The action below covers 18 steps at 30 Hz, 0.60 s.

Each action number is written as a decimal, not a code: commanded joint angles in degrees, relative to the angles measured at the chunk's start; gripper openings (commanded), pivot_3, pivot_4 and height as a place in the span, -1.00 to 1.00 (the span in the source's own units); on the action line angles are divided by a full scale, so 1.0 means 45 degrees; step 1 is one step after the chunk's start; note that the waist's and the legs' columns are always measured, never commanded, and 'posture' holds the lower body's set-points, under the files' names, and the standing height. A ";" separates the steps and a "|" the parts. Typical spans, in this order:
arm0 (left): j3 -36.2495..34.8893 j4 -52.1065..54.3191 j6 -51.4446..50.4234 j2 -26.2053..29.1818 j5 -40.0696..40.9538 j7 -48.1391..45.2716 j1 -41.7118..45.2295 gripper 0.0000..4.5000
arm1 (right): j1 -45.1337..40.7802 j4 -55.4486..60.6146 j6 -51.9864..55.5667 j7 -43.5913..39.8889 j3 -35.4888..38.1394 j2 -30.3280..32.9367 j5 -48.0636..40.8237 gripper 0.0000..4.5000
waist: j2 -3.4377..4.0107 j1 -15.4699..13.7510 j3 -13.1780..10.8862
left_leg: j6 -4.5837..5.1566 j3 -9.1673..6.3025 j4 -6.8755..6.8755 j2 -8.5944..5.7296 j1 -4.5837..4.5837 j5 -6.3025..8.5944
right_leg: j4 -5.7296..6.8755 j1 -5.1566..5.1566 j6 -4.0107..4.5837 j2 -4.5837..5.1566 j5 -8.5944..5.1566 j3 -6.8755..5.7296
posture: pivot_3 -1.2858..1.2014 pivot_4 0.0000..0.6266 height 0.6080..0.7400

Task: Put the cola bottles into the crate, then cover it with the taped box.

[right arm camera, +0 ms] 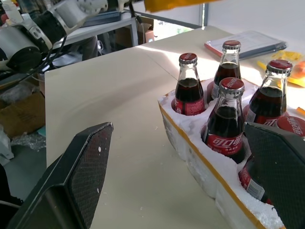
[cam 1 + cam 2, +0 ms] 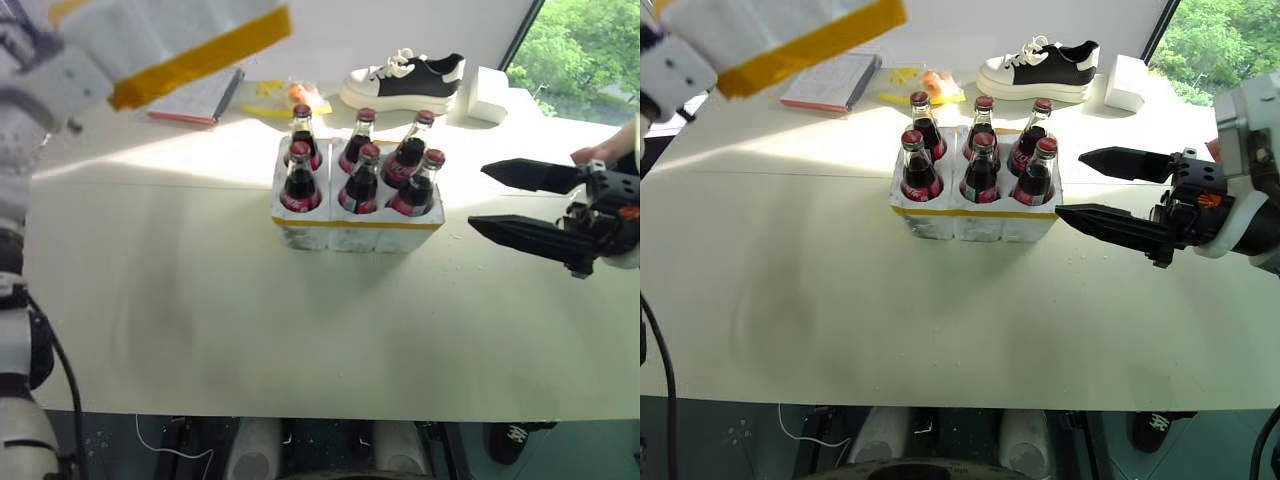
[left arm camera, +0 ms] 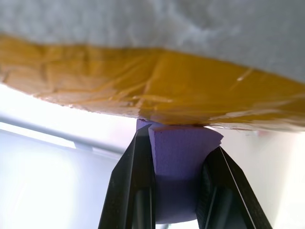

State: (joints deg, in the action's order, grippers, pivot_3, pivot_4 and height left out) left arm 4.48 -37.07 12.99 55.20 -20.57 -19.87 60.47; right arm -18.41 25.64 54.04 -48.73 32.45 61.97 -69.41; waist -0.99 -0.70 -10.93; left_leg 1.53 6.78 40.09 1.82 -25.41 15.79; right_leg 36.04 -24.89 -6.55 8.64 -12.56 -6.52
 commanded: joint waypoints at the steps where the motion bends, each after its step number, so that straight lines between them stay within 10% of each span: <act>1: 0.0113 0.1591 -0.0290 -0.0487 0.0460 -0.1247 0.0514 -0.81 | 0.0065 0.0221 -0.0364 0.0062 0.0536 0.0001 0.0011 1.00 | 0.0000 0.0012 0.0000 | -0.0001 0.0015 0.0000 0.0002 0.0002 -0.0001 | 0.0001 0.0000 -0.0001 -0.0004 -0.0001 0.0000 | 0.03 -0.52 1.00; 18: 0.2060 0.5530 -0.0004 -0.2480 -0.0909 -0.3617 -0.0119 -0.81 | 0.0857 0.0527 -0.0648 0.0937 0.1234 -0.0519 -0.0257 1.00 | -0.0003 -0.0008 -0.0001 | -0.0005 0.0006 0.0011 0.0000 0.0013 -0.0007 | -0.0001 0.0021 -0.0005 -0.0007 -0.0003 0.0003 | 0.03 -0.52 1.00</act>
State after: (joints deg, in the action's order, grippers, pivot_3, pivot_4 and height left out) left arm 13.64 -14.30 12.65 43.29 -23.29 -35.79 60.11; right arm -14.36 26.85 52.23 -44.78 35.05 59.60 -69.45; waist -1.00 -0.74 -10.94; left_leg 1.51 6.81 40.14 1.82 -25.35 15.76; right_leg 36.04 -24.79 -6.57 8.61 -12.57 -6.50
